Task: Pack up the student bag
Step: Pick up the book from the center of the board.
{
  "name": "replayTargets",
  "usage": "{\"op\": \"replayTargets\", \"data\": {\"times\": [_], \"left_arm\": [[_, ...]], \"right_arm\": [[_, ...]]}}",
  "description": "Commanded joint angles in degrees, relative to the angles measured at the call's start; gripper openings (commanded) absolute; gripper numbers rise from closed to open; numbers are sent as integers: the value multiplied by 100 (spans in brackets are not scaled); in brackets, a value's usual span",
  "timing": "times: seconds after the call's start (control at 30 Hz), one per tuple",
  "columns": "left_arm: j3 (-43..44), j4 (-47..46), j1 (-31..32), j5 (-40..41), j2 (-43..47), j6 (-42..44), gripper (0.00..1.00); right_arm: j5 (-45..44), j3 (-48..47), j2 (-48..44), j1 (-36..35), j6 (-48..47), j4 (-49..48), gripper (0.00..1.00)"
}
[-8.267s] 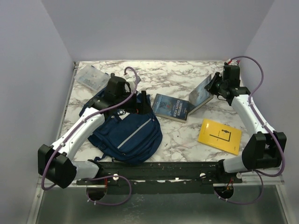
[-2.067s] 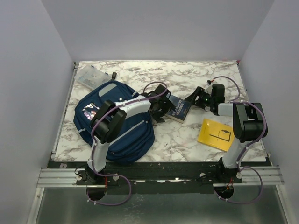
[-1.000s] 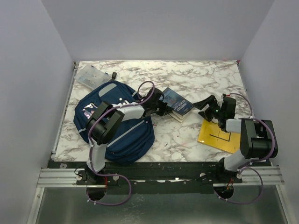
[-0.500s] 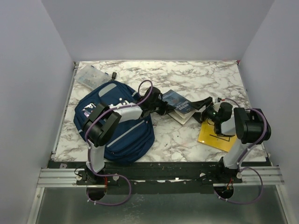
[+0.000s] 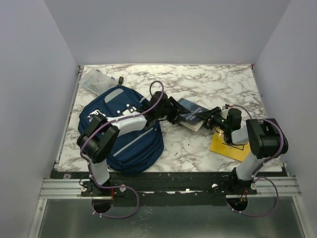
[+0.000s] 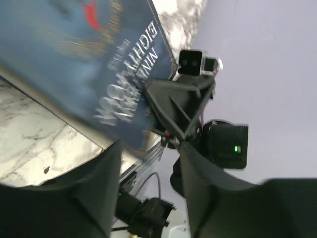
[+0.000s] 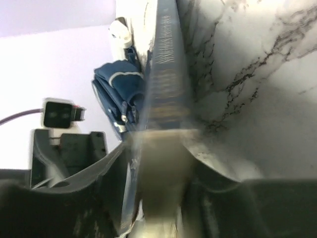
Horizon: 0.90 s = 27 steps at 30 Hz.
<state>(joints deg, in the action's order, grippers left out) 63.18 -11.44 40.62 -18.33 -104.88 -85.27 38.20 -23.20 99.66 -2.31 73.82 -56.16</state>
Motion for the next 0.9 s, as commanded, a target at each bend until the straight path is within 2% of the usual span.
{"op": "replayTargets", "data": {"times": [0.0, 0.07, 0.1, 0.17, 0.2, 0.33, 0.43, 0.53, 0.6, 0.63, 0.67, 0.87], "left_arm": [[-647, -475, 137, -202, 1071, 1196, 58], [-1033, -449, 154, -274, 1524, 1609, 63], [-1186, -408, 150, -336, 1782, 1840, 66], [-1405, 132, 148, -367, 2332, 2436, 79], [-1396, 774, 169, -214, 2621, 2876, 86], [-809, 3638, 636, 1347, 3469, 4585, 90], [-679, 4801, 869, 1785, 3558, 5154, 86], [-840, 5052, 1080, 1738, 3491, 5365, 81], [-890, 5115, 1294, 2041, 3336, 5328, 71], [-903, 5123, 1350, 2164, 3221, 5313, 61], [-880, 5126, 1400, 2228, 3092, 5318, 56], [-678, 5192, 1658, 2845, 2296, 5291, 54]], "right_arm": [[-189, -83, -717, -42, -108, 554, 35], [-437, -193, -1149, -37, -434, 1227, 21], [-620, -291, -1350, -37, -620, 1649, 17], [-945, -489, -1823, -40, -1091, 2417, 13], [-1105, -595, -1989, -37, -1353, 2762, 11], [-1419, -1030, -2448, -56, -2118, 3926, 2], [-1392, -1279, -2592, -139, -2425, 4430, 1], [-1417, -1351, -2787, -331, -2518, 4550, 1], [-1425, -1405, -2891, -454, -2615, 4645, 1], [-1448, -1401, -2953, -508, -2640, 4679, 1], [-1479, -1382, -3016, -543, -2636, 4679, 1], [-1454, -1352, -3188, -638, -2671, 4903, 1]]}}
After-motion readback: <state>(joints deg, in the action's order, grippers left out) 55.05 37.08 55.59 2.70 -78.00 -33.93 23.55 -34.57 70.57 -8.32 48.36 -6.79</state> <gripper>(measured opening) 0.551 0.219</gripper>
